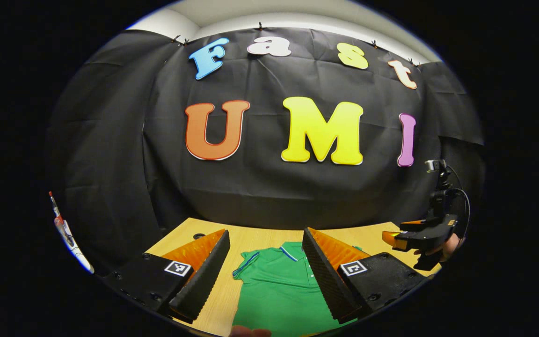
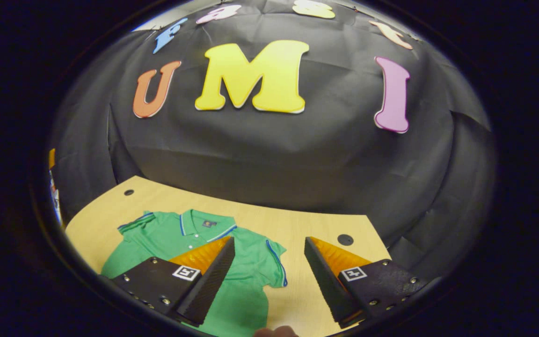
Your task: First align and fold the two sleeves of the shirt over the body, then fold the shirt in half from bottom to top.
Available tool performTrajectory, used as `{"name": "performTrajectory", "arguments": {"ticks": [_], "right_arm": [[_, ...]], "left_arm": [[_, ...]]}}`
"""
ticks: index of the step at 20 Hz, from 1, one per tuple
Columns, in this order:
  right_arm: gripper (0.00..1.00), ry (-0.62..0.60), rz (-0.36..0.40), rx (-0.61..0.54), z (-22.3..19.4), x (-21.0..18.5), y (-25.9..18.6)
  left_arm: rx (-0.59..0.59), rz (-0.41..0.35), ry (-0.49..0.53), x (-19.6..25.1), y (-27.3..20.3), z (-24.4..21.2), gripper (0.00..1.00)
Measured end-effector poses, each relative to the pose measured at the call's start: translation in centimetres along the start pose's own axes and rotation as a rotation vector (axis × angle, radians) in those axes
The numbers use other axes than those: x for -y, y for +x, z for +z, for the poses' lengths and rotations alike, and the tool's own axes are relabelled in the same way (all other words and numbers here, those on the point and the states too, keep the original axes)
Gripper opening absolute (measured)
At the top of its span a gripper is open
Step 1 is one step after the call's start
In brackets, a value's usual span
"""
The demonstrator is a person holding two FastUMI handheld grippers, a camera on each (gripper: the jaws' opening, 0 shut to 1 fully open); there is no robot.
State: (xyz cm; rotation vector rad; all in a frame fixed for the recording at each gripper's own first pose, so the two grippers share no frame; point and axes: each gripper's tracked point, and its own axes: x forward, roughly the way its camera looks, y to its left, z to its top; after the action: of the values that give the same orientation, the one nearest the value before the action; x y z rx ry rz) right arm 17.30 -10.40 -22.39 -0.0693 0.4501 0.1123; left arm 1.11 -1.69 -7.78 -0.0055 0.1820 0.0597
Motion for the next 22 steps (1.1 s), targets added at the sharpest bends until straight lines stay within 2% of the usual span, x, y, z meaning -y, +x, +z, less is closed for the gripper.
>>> {"name": "performTrajectory", "arguments": {"ticks": [4,9,11,12,17,18,19,20,22], "right_arm": [[0.93,-0.035,0.036,-0.062,-3.4,0.6,5.6],[0.94,-0.084,0.041,-0.139,-7.8,1.1,11.8],[0.90,-0.064,0.054,-0.169,-9.1,0.9,13.3],[0.84,-0.037,0.056,-0.193,-9.8,0.7,13.9],[0.80,0.052,0.044,-0.241,-11.4,1.3,16.5],[0.70,0.066,0.051,-0.258,-11.8,1.1,16.7],[0.65,0.081,0.059,-0.274,-12.3,1.1,16.8],[0.55,0.092,0.061,-0.278,-12.2,1.0,16.8],[0.41,0.094,0.062,-0.281,-12.2,0.9,17.0]], "left_arm": [[-0.051,0.044,0.030,-0.7,0.3,-1.8,0.99],[-0.106,0.097,0.036,-1.4,0.5,-3.7,0.99],[-0.121,0.116,0.043,-1.8,0.2,-4.4,1.00],[-0.131,0.124,0.044,-2.1,0.2,-4.7,1.00],[-0.177,0.131,0.040,-1.8,0.0,-6.2,1.00],[-0.182,0.128,0.039,-1.7,0.0,-6.5,1.00],[-0.187,0.125,0.038,-1.5,0.0,-6.6,1.00],[-0.191,0.123,0.037,-1.4,0.1,-6.7,1.00],[-0.196,0.121,0.036,-1.4,0.0,-7.0,1.00]]}}
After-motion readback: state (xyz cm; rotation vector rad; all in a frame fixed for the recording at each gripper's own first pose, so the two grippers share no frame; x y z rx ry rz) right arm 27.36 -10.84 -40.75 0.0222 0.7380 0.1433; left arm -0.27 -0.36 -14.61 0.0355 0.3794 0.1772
